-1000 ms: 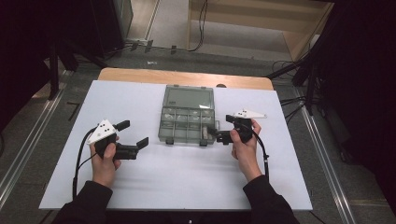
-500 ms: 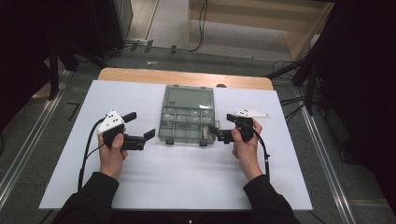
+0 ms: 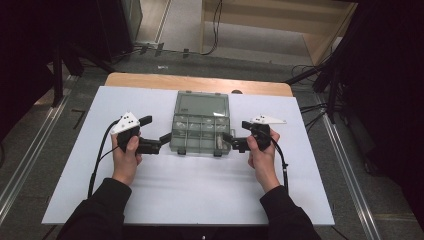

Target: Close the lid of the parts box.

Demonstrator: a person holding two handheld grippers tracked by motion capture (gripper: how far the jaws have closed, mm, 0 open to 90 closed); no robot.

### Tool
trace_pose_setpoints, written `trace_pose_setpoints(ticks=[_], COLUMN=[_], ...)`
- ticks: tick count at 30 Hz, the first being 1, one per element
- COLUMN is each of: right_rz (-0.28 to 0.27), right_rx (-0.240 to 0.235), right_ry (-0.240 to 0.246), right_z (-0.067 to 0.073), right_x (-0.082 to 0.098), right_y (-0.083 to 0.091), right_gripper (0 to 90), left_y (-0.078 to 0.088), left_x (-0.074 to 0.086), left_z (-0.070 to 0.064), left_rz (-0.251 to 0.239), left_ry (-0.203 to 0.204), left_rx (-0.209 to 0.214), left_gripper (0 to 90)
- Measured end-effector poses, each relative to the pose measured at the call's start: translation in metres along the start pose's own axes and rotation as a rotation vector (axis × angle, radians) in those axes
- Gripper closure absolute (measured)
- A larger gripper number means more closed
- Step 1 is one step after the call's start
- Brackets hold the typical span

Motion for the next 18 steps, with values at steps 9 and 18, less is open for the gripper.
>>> trace_pose_setpoints(ticks=[9,18], right_rz=[-0.002,0.001], right_rx=[-0.002,0.004], right_ry=[-0.009,-0.034], right_z=[-0.003,-0.013], right_x=[-0.006,-0.014], right_y=[-0.005,-0.018], right_gripper=[0.0,0.0], left_y=[-0.013,-0.03], left_x=[0.001,0.001], left_z=[0.01,0.024], left_rz=[0.011,0.015], left_ry=[0.021,0.102], left_rx=[-0.008,0.01], left_gripper=[0.0,0.0])
Point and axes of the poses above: each handheld gripper's, and its own axes: y roughly backward along the jaws, x roughly out of its underside, z roughly to its left, the point moved 2 cm from there along -y, roughly forward along the jaws, and after that the axes turned 11 degrees about -z, right-handed, at the moved point
